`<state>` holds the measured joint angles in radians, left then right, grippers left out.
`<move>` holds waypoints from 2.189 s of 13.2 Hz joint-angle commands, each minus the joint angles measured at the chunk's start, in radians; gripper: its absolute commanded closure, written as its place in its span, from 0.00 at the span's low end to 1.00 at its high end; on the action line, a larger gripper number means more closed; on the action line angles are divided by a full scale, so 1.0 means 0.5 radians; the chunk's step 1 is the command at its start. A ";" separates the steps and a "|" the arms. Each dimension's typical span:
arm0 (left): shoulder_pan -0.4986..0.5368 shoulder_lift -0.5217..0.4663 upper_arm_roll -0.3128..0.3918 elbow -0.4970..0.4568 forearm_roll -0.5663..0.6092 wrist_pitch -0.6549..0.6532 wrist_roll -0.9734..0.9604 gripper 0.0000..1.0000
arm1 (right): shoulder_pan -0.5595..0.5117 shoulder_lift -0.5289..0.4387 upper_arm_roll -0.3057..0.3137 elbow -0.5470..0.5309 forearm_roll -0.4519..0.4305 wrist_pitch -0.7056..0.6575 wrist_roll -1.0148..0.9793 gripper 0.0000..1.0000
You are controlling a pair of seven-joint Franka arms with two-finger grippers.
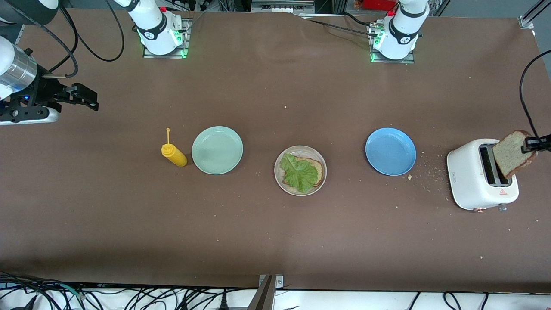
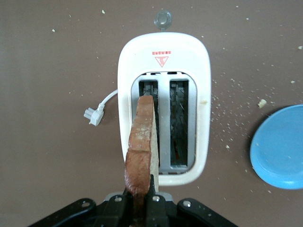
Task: Make sandwich in beige plate with both arms
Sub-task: 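Pull the bread slice up out of the toaster with the left gripper, then carry the bread slice with the left gripper over the lettuce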
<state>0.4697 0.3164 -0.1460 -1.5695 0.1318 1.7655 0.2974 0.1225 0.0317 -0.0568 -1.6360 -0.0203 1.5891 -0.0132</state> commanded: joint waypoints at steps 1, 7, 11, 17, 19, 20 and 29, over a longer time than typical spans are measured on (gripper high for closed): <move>-0.010 -0.013 -0.134 0.276 0.071 -0.345 -0.024 1.00 | 0.000 -0.005 0.000 -0.005 -0.002 0.013 0.014 0.00; -0.013 -0.013 -0.523 0.516 0.049 -0.806 -0.021 1.00 | 0.000 -0.005 0.000 -0.005 -0.002 0.013 0.014 0.00; -0.141 0.030 -0.720 0.485 -0.073 -0.831 -0.403 1.00 | 0.000 -0.005 0.000 -0.008 -0.002 0.028 0.011 0.00; -0.406 0.305 -0.720 0.482 -0.808 -0.801 -0.981 1.00 | -0.003 -0.002 -0.003 -0.008 -0.002 0.031 0.011 0.00; -0.406 0.465 -0.720 0.476 -1.158 -0.684 -0.981 1.00 | -0.003 -0.005 -0.003 -0.008 -0.002 0.031 0.011 0.00; -0.409 0.548 -0.720 0.476 -1.248 -0.620 -0.966 1.00 | -0.003 -0.002 -0.003 -0.008 -0.002 0.031 0.011 0.00; -0.581 1.152 -0.717 0.476 -1.795 0.168 -0.044 1.00 | -0.003 -0.002 -0.003 -0.008 -0.002 0.031 0.011 0.00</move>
<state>0.1808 0.8296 -0.5055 -1.3577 -0.7265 1.8159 0.1587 0.1217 0.0343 -0.0576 -1.6385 -0.0202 1.5998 -0.0130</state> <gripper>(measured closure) 0.912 0.000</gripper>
